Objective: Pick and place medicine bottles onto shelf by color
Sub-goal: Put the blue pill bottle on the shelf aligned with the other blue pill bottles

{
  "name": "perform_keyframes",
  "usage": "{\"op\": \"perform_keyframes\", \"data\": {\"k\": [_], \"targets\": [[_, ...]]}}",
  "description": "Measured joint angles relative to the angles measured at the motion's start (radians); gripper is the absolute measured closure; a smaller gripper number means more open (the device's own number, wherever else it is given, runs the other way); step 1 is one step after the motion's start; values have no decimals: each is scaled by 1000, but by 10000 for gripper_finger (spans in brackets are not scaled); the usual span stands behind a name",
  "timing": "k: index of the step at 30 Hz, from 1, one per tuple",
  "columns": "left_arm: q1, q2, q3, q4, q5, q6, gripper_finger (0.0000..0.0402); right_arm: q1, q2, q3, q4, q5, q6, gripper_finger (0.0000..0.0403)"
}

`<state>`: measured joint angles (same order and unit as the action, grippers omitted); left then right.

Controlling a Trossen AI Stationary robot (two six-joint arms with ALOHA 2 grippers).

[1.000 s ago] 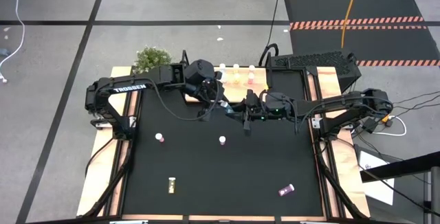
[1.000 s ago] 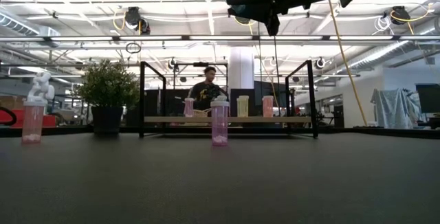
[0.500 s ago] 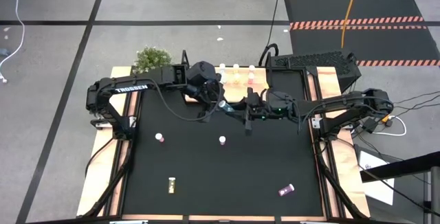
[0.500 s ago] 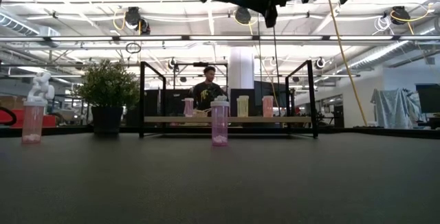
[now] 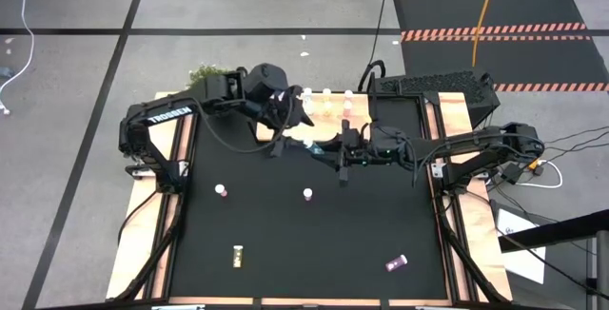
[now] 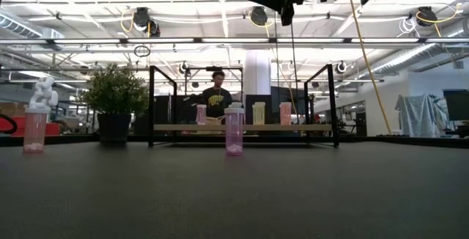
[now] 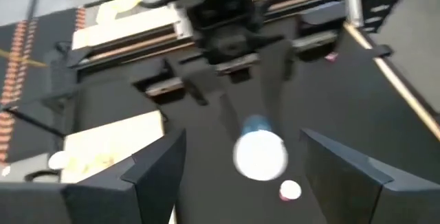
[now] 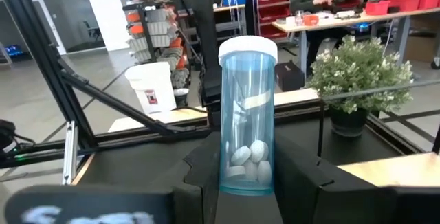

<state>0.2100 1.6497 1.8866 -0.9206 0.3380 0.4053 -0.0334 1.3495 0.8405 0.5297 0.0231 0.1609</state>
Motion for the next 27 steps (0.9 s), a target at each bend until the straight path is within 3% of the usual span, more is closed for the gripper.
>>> {"op": "perform_keyframes", "data": {"k": [5,27], "targets": [[-1,-1,-10,-29,51,8,135,0,0,0,26,1,-14,301],[2,13,-36,30,54,-17,186,0,0,-1,71,-27,3,301]]}}
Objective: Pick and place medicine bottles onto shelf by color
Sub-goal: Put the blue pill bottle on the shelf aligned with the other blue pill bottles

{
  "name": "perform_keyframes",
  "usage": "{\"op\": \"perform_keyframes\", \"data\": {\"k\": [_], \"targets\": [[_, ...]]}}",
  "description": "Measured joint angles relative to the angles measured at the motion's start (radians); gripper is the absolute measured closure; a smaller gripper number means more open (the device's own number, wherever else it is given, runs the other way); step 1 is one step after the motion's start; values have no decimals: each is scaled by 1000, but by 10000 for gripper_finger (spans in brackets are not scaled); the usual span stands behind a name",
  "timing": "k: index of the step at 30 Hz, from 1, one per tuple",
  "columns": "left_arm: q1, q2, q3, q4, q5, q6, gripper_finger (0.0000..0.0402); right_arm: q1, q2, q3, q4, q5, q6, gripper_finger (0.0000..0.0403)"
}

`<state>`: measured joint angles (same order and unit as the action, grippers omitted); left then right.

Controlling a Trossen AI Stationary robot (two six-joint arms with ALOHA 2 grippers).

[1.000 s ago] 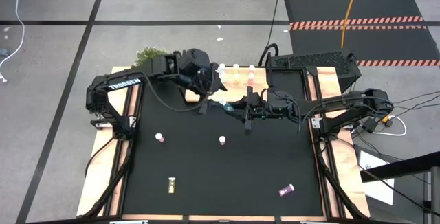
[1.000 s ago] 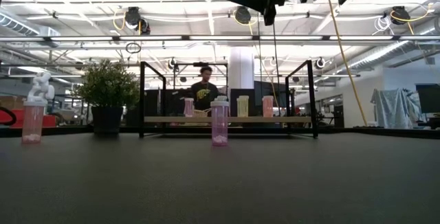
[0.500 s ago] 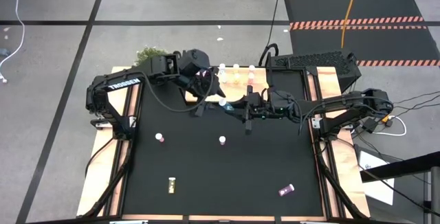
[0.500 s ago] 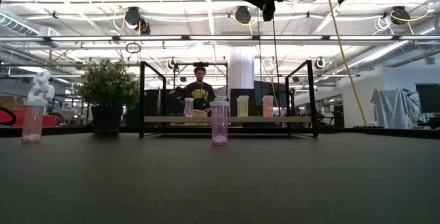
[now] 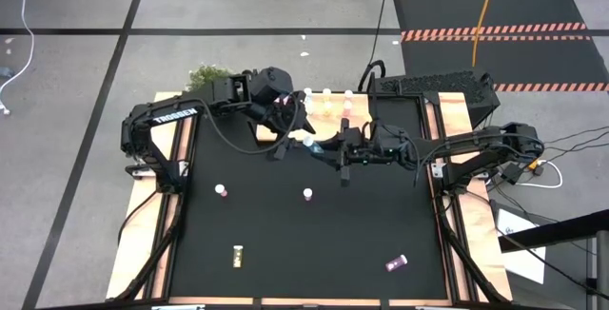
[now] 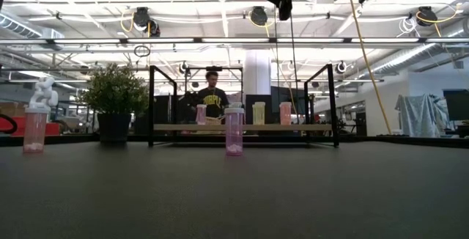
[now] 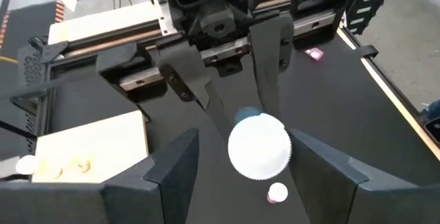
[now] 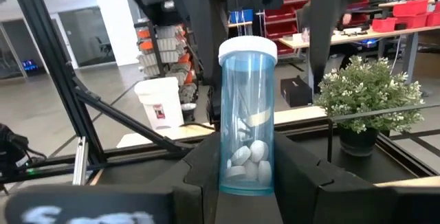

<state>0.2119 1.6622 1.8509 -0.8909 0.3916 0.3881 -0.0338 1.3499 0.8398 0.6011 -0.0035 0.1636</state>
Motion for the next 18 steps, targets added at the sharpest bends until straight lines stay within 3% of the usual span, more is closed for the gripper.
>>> {"op": "perform_keyframes", "data": {"k": [7,18], "targets": [[0,-1,-1,15,0,-1,196,0,0,0,16,0,3,301],[0,-1,-1,17,5,0,279,-1,0,0,22,2,8,301]]}}
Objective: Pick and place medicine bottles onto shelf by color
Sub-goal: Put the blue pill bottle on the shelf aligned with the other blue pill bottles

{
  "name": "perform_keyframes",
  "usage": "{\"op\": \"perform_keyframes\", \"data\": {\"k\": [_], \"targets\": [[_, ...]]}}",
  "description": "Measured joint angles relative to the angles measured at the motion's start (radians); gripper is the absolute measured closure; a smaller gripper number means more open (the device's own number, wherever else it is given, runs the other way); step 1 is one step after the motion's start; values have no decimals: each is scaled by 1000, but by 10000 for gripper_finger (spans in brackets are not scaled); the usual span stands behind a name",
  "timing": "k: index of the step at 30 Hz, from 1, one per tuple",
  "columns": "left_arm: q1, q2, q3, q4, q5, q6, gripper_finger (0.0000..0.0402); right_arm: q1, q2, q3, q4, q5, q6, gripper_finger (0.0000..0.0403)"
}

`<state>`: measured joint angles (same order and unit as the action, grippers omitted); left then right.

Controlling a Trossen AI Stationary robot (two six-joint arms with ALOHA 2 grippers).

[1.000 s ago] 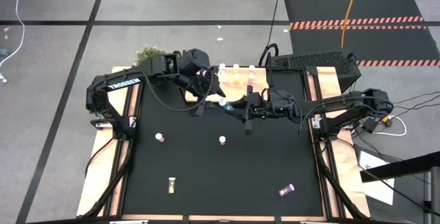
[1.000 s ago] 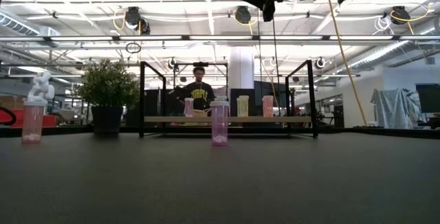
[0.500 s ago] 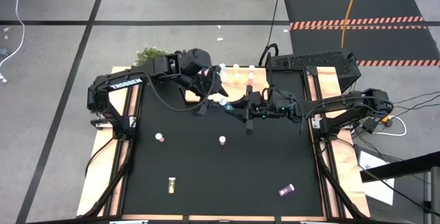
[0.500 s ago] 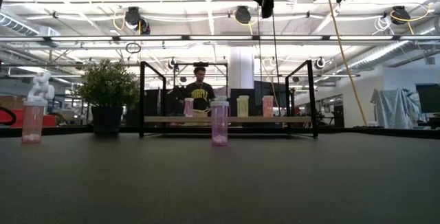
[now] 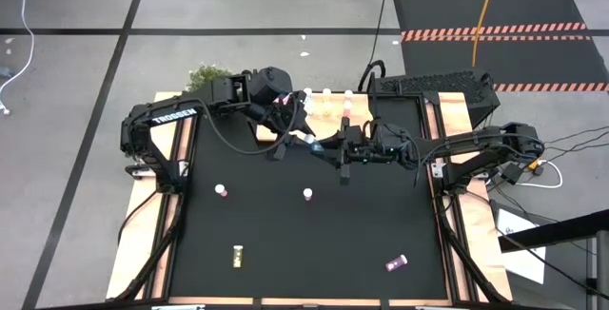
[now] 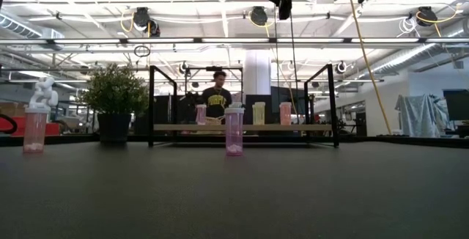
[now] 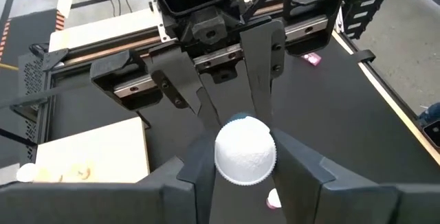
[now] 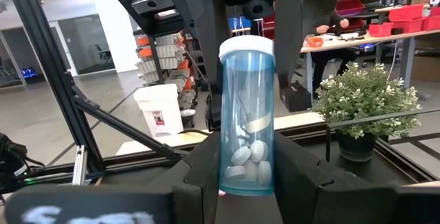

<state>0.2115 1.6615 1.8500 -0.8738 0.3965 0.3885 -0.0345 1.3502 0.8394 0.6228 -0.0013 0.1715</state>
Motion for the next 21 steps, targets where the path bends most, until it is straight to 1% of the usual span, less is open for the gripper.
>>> {"op": "perform_keyframes", "data": {"k": [4,7,10,13,14,17,19,21], "targets": [[3,0,0,0,0,-3,283,-2,0,0,0,3,19,300],[4,0,0,-8,-9,-5,273,-12,0,0,-23,1,38,295],[5,2,0,-20,-64,-5,272,-29,0,0,-90,2,69,279],[20,1,1,-43,-107,-4,279,-45,1,-1,-167,6,85,254],[28,1,1,-56,-111,-5,281,-47,1,0,-188,31,100,245],[59,1,1,-90,-140,-1,284,-57,0,-1,-312,169,222,223],[92,1,1,-124,-177,22,284,-67,1,-1,-375,209,294,215],[133,1,1,-149,-218,46,280,-71,0,-1,-404,210,332,212]]}}
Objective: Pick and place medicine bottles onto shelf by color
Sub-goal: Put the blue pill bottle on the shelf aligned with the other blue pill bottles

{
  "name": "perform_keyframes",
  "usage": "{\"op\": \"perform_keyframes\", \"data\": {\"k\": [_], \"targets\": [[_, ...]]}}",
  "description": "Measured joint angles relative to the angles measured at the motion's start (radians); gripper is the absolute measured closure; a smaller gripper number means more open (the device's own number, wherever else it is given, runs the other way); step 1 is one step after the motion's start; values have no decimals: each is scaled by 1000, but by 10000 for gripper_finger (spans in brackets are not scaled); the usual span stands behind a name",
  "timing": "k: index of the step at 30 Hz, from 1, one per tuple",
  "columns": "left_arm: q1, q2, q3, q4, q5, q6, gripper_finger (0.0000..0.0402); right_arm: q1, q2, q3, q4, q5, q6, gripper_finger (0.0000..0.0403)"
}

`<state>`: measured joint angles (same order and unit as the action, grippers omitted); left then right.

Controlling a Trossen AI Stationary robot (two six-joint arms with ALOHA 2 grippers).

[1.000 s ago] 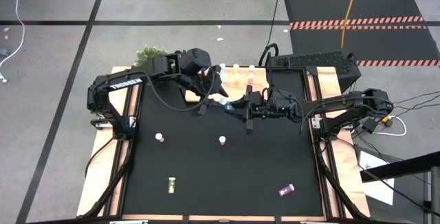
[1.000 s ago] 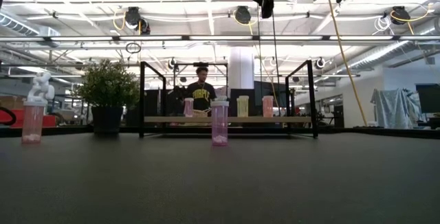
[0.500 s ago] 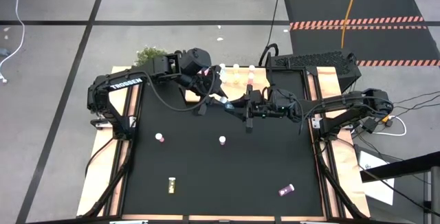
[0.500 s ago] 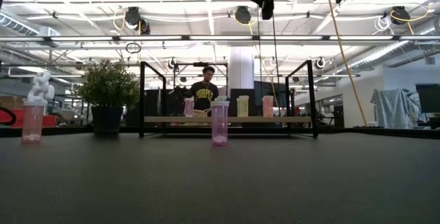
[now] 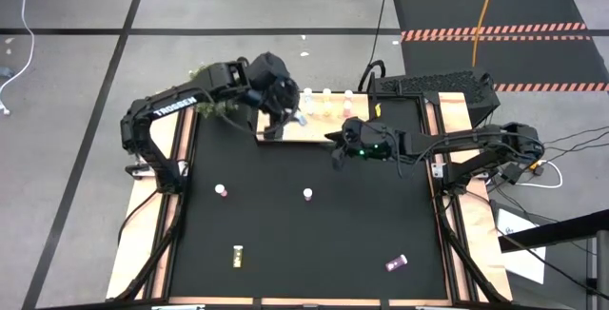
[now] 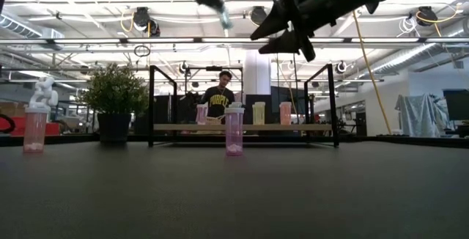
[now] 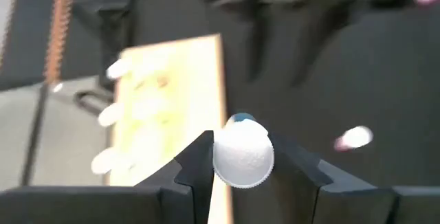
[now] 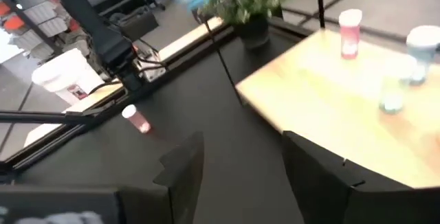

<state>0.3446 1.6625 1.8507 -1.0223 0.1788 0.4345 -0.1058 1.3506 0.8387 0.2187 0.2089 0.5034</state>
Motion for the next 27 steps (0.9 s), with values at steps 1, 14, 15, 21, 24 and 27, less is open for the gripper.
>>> {"op": "perform_keyframes", "data": {"k": [1,14,15,21,24,27], "targets": [[24,3,-3,-1,-9,10,277,0,0,0,-9,-3,14,212],[305,130,-253,202,-51,10,279,5,0,0,-13,-68,57,232],[308,141,-271,231,-61,10,279,5,0,0,-12,-78,57,232],[319,192,-342,287,-105,29,275,10,0,0,-14,-83,50,232],[308,207,-352,294,-126,42,275,10,0,0,-14,-83,35,232],[304,215,-365,294,-133,48,275,7,0,0,-15,-83,23,232]]}}
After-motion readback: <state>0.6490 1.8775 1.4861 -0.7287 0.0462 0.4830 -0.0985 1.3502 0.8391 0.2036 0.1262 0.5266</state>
